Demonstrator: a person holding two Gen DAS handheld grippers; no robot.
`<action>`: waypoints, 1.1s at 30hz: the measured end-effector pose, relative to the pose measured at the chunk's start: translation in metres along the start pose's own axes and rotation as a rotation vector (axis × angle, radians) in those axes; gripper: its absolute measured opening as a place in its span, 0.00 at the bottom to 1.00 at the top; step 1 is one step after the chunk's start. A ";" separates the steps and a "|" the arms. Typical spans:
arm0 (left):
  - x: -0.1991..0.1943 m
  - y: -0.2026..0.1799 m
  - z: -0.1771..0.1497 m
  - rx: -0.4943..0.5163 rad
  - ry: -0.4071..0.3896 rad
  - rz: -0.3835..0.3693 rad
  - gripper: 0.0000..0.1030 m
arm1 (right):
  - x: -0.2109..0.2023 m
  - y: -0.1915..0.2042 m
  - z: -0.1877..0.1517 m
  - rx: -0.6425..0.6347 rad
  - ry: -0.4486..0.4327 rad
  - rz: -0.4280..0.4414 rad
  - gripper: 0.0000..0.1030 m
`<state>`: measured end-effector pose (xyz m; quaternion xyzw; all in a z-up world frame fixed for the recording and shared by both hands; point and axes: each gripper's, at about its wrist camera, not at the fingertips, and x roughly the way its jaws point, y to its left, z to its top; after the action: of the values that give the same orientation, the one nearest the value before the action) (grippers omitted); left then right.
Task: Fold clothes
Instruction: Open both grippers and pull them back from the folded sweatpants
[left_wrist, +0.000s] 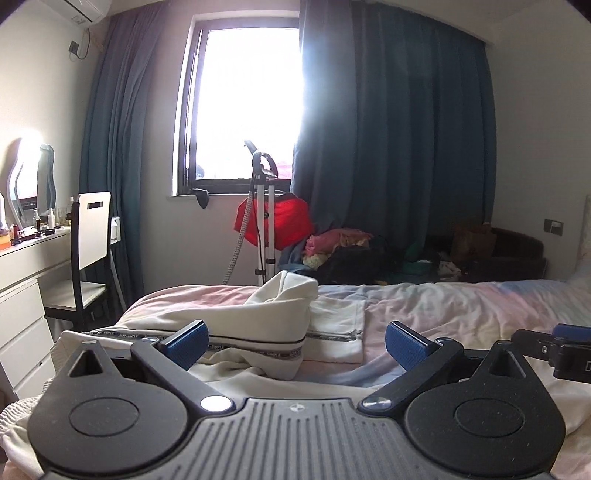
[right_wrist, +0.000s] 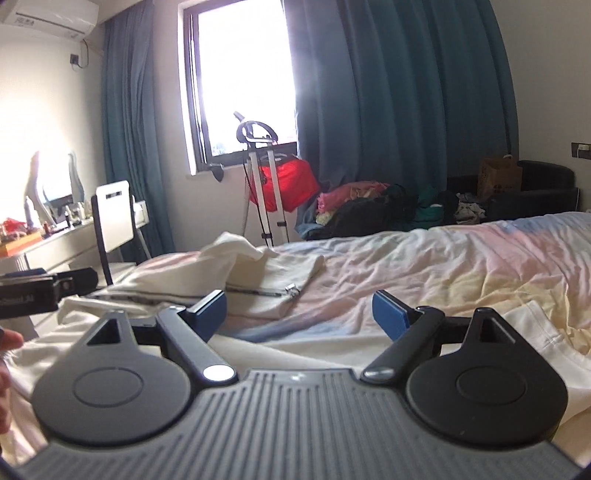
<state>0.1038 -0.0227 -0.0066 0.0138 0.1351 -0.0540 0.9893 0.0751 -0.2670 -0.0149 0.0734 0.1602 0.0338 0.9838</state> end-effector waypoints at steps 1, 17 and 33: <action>0.004 0.000 -0.011 0.008 0.000 0.002 1.00 | 0.006 0.000 -0.008 -0.005 0.014 -0.016 0.85; 0.034 -0.001 -0.042 -0.001 0.122 -0.077 0.99 | 0.042 0.015 -0.034 -0.044 0.107 -0.028 0.85; 0.022 0.002 -0.036 -0.046 0.116 -0.083 0.99 | 0.039 0.027 -0.046 -0.113 0.108 -0.051 0.84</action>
<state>0.1160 -0.0217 -0.0471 -0.0117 0.1940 -0.0907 0.9767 0.0964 -0.2311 -0.0664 0.0117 0.2126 0.0217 0.9768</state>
